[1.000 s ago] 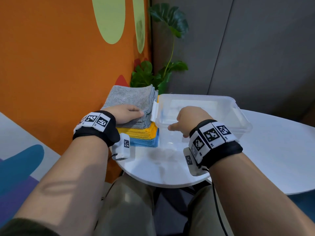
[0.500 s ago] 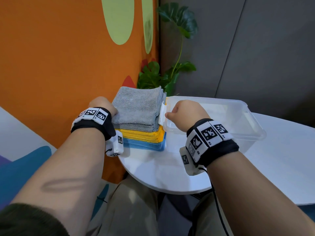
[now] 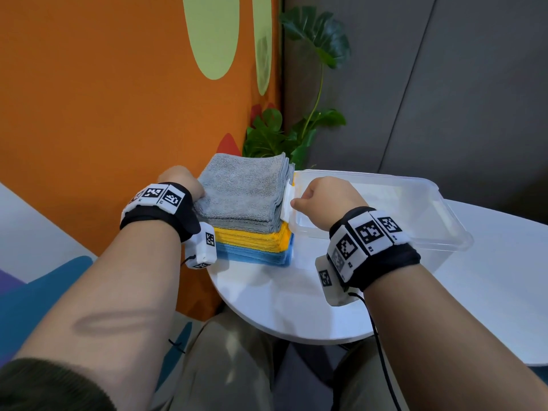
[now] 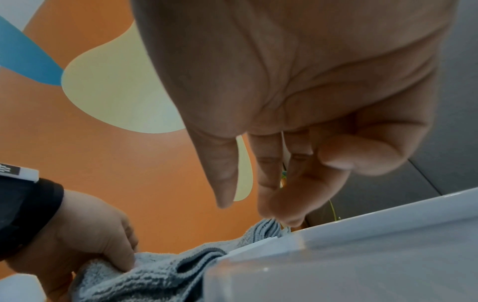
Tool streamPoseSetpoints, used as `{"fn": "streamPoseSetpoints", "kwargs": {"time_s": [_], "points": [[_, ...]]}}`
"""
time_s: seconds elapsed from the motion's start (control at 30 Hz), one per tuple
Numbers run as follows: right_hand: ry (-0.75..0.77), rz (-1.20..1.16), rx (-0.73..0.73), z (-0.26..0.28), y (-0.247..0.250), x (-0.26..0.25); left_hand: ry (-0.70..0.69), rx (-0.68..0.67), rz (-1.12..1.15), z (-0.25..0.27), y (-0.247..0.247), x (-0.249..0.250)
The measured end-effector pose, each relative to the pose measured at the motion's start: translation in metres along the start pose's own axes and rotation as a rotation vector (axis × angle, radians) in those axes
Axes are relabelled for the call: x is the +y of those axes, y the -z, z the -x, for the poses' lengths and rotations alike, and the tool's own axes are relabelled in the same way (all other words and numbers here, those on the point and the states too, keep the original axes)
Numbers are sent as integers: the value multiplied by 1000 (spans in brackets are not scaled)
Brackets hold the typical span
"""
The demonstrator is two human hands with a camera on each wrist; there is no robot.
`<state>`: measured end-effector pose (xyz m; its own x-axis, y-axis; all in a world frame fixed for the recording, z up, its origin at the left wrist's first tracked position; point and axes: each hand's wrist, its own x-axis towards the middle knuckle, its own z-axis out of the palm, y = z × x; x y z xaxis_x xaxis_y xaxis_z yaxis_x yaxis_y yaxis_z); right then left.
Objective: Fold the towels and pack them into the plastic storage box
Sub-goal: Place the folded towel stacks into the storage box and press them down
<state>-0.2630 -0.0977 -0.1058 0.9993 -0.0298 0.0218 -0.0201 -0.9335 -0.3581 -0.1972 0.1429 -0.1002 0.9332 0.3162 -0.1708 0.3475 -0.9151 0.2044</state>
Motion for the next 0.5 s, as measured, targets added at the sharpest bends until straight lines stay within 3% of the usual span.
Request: {"fn": "streamPoseSetpoints", "kwargs": {"time_s": [0.17,0.33,0.5], "points": [[16,10,21,-4,12,-6,-145,116,68,4,13,3],[55,11,127,-13,35,-14,-451,333,64,17,44,21],[81,-19,266,-28,48,-23,-676,466,13,32,75,41]]}}
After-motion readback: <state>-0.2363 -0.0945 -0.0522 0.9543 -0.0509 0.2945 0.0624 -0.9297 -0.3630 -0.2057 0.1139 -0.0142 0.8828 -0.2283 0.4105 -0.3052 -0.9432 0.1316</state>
